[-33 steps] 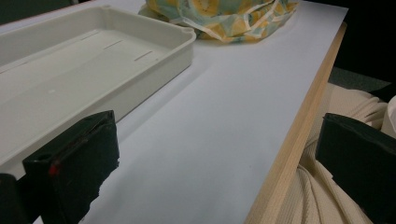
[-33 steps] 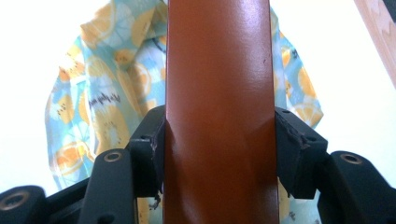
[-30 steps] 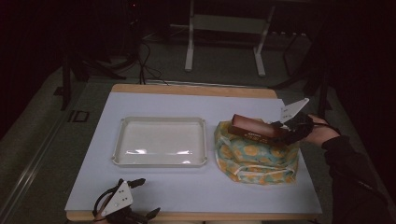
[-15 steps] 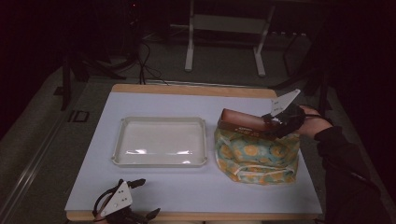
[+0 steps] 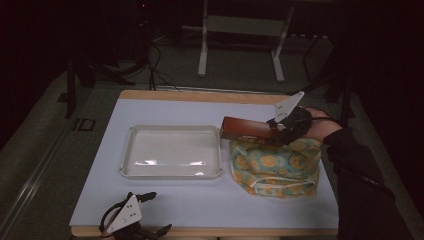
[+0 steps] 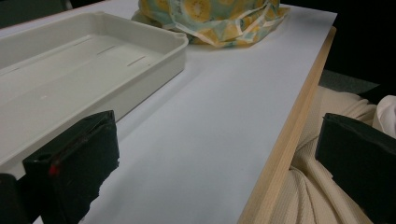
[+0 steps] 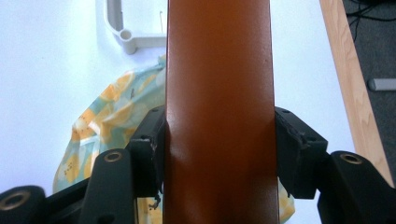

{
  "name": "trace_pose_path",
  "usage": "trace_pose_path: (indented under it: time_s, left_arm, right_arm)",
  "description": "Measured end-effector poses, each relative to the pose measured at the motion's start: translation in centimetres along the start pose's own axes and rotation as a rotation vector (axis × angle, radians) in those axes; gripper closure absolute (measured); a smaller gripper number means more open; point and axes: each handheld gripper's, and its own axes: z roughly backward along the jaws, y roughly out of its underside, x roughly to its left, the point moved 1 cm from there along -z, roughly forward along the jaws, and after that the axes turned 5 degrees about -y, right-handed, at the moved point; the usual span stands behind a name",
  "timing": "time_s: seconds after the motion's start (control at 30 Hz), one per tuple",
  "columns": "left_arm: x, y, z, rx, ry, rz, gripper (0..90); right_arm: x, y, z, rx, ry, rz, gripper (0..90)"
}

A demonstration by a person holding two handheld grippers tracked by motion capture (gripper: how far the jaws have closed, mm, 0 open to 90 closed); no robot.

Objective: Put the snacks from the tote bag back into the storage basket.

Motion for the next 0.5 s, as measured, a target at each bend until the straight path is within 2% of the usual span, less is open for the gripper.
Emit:
trace_pose_path:
  time_s: [0.5]
  left_arm:
    - [-0.1, 0.0, 0.0, -0.005, 0.013, -0.002, 0.0]
  right_arm:
    - [0.0, -4.2, -1.7, 0.004, -0.029, 0.081, 43.0]
